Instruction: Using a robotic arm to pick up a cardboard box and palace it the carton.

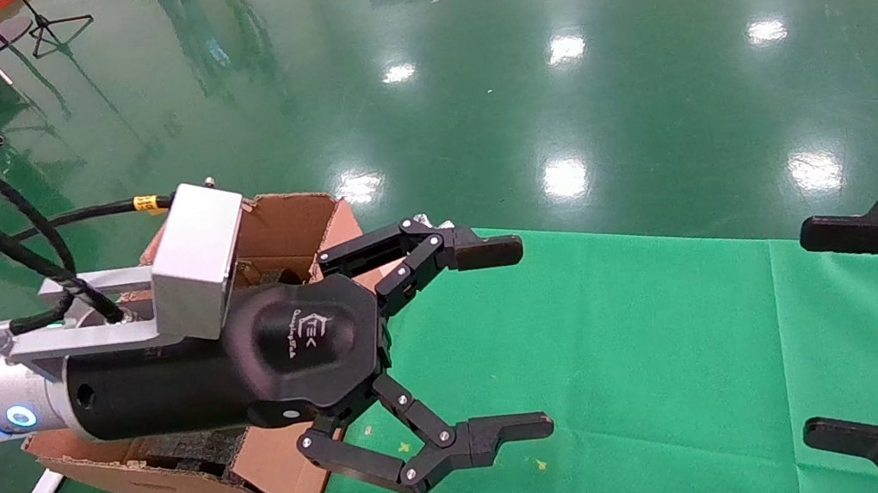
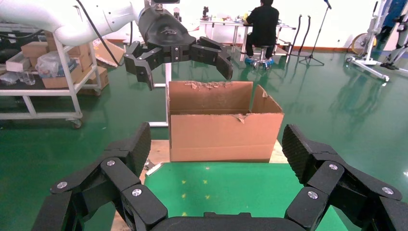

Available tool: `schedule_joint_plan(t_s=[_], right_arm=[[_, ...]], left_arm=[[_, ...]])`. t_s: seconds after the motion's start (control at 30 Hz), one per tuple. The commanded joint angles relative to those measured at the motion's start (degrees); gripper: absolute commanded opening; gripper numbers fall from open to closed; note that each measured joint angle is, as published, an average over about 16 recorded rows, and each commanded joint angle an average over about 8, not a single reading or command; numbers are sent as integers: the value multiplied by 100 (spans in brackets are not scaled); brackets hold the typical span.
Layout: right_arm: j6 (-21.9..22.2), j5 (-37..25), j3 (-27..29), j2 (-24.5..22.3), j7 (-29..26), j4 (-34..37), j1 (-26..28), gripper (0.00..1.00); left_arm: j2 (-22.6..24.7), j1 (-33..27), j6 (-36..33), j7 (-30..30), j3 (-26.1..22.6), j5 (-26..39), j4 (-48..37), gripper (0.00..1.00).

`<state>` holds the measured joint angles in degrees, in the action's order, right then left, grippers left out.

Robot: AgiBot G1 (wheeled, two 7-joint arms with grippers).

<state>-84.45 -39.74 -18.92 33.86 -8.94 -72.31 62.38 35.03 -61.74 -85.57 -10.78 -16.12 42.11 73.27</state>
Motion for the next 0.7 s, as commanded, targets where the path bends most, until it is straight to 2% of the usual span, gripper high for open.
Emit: schedule_joint_plan(t_s=[0.03,0.7], right_arm=[[0,0,0,0,0,0,0,100],[0,0,0,0,0,0,0,100]], left_arm=[[0,0,0,0,0,0,0,100],[0,0,0,0,0,0,0,100]])
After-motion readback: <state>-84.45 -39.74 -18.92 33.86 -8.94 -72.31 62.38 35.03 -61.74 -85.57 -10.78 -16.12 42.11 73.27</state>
